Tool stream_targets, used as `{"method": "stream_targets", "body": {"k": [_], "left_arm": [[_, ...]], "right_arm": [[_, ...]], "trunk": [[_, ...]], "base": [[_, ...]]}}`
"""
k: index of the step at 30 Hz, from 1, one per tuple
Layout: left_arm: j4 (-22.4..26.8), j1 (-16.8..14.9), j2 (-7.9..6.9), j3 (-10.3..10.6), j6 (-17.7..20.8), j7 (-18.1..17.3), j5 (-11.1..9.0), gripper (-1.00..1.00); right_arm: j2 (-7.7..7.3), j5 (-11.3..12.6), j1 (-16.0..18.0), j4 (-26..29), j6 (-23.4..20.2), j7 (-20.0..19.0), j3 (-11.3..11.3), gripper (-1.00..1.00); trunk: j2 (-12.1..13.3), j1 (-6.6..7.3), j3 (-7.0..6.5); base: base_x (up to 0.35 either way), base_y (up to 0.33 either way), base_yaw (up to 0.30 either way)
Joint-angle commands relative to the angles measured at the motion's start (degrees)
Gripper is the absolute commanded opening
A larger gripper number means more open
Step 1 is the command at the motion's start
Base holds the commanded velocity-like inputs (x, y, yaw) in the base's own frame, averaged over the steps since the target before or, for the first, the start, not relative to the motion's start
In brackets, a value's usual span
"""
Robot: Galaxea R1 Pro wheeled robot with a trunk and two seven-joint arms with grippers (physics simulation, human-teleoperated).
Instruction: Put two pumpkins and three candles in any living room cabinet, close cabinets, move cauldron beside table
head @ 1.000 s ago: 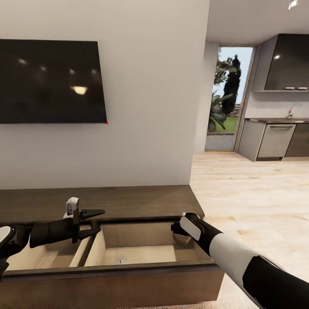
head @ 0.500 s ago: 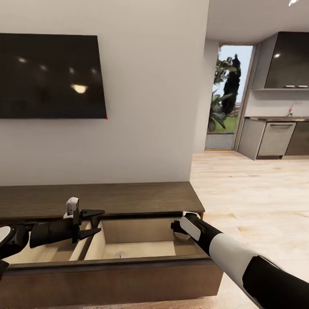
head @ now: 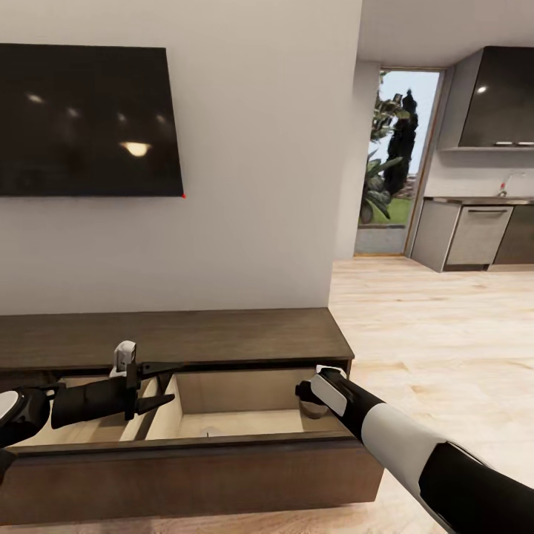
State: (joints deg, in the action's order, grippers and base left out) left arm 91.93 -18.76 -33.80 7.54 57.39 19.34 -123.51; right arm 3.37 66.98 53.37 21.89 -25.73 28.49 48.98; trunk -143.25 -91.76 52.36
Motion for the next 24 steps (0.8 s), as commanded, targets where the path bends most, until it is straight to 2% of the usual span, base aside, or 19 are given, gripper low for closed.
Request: {"method": "stream_targets", "body": {"k": [1, 8, 24], "left_arm": [[0.0, 0.0, -0.04, 0.1, 0.0, 0.5, -0.6, 1.0], [0.1, 0.0, -0.1, 0.0, 0.0, 0.5, -0.6, 1.0], [0.1, 0.0, -0.12, 0.1, 0.0, 0.5, -0.6, 1.0]], "right_arm": [[-0.03, 0.4, 0.1, 0.1, -0.1, 0.4, 0.4, -1.0], [-0.03, 0.4, 0.1, 0.1, -0.1, 0.4, 0.4, -1.0], [-0.03, 0.4, 0.1, 0.1, -0.1, 0.5, 0.4, -1.0]], "trunk": [[0.0, 0.01, 0.06], [0.0, 0.01, 0.06], [0.0, 0.01, 0.06]], "base": [[0.0, 0.0, 0.0], [0.007, 0.0, 0.0], [0.079, 0.0, 0.0]]}}
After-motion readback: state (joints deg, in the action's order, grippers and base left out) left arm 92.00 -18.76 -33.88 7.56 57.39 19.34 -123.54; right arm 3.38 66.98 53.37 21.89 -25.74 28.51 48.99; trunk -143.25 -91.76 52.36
